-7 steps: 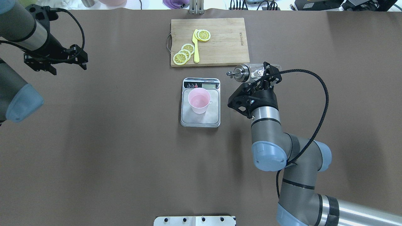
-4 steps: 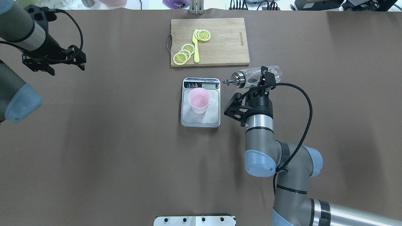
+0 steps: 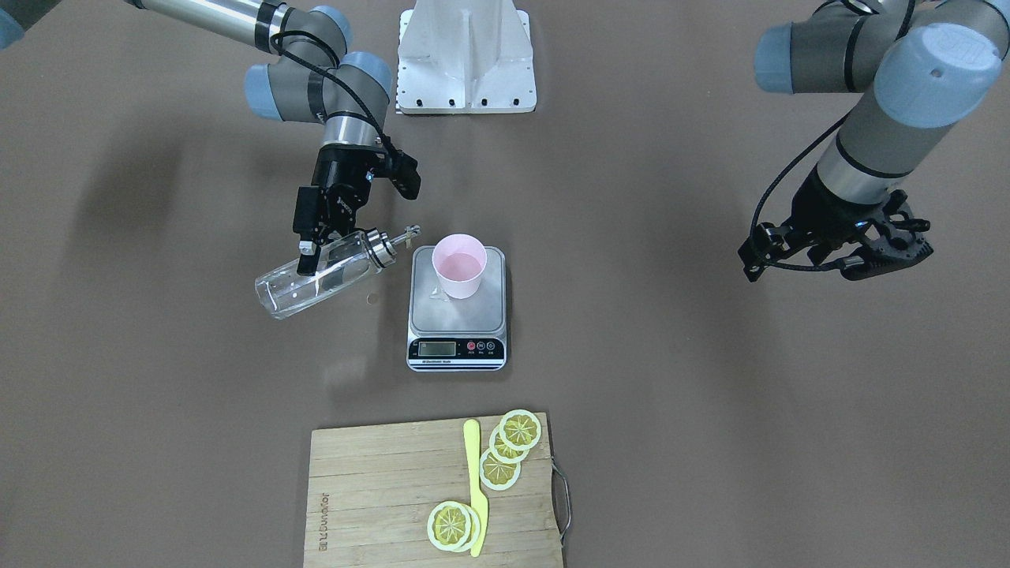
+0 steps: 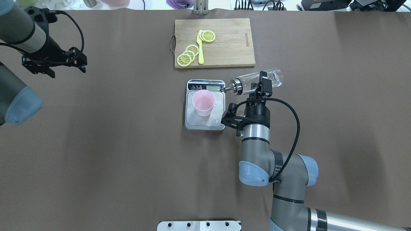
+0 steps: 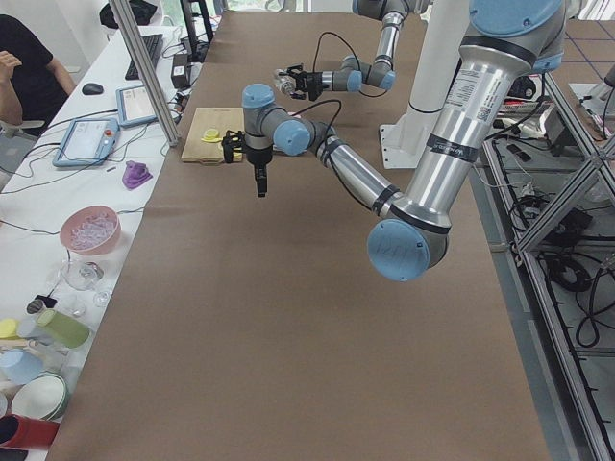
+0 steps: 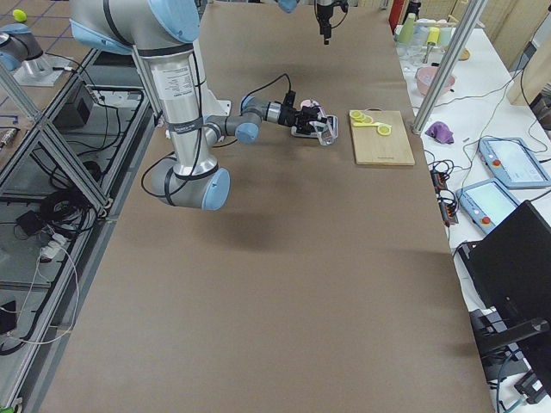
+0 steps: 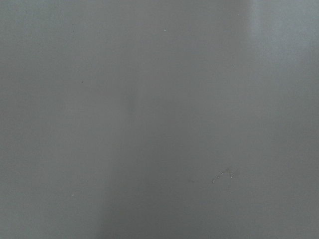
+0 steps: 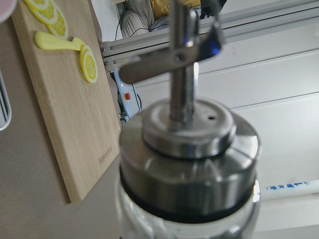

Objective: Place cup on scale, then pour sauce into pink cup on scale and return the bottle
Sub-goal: 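Tilt the glass bottle with the right gripper, spout over the cup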

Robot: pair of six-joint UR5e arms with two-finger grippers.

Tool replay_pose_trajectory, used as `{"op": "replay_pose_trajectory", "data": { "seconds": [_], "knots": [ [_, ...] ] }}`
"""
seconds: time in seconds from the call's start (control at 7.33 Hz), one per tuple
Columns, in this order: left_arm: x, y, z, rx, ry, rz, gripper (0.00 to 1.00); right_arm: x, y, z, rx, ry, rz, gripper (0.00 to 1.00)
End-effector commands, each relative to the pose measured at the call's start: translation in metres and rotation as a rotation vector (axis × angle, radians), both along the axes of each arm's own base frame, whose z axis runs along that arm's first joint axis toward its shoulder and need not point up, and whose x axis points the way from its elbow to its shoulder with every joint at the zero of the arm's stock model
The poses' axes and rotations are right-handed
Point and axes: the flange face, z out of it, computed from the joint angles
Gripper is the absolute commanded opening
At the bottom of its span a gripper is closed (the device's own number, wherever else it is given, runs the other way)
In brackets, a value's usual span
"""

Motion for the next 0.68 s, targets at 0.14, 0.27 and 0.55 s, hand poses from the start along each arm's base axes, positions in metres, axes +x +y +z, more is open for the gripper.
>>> {"op": "replay_pose_trajectory", "data": {
  "seconds": [0.14,0.27,0.55],
  "knots": [
    [0.001,-0.001,0.002,-0.004,-0.002,0.0,0.98,-0.009,-0.001,-0.013,0.029,0.115,0.026,0.0],
    [0.001,-0.002,0.005,-0.006,-0.004,0.0,0.98,-0.012,-0.003,-0.018,0.039,0.141,0.034,0.0],
    [0.002,-0.003,0.006,-0.008,-0.005,0.0,0.98,-0.023,-0.006,-0.02,0.048,0.168,0.05,0.0]
  ]
}}
